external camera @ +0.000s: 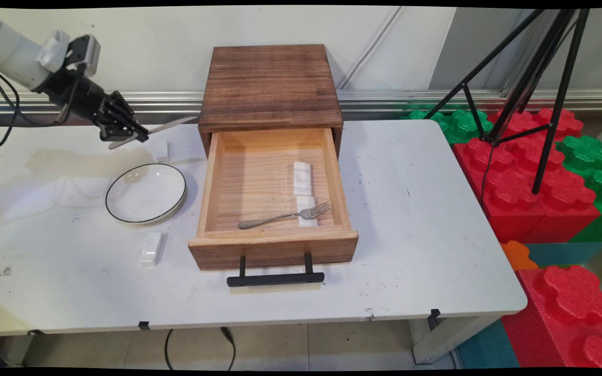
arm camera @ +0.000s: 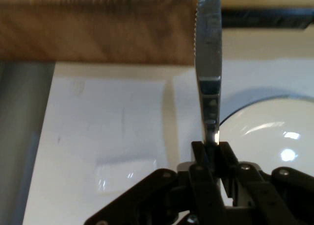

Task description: Place the picked object into the drawer

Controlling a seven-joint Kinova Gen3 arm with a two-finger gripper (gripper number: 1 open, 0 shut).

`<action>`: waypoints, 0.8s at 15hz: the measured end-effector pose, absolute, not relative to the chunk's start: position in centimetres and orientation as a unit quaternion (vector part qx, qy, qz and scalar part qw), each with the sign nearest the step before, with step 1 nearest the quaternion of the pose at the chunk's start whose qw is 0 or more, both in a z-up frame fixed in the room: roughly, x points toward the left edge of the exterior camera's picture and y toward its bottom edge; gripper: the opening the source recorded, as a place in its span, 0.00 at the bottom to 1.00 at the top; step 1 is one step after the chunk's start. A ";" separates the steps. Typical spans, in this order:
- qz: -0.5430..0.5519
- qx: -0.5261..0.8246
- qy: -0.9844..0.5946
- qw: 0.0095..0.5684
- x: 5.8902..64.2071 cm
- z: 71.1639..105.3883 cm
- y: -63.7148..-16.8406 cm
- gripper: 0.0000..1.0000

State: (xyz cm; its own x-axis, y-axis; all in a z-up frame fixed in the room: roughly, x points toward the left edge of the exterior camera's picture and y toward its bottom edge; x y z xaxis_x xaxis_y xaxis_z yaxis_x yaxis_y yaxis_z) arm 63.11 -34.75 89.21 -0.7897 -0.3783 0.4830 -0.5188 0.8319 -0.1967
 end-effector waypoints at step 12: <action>0.156 0.182 -0.917 0.317 55.8 95.0 -32.7 0.00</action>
State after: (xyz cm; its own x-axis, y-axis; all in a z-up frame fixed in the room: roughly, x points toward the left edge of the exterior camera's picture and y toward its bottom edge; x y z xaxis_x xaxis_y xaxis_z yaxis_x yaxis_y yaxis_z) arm 55.81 -32.71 95.03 -0.7323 -0.2354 0.6390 -0.4336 0.8848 -0.1709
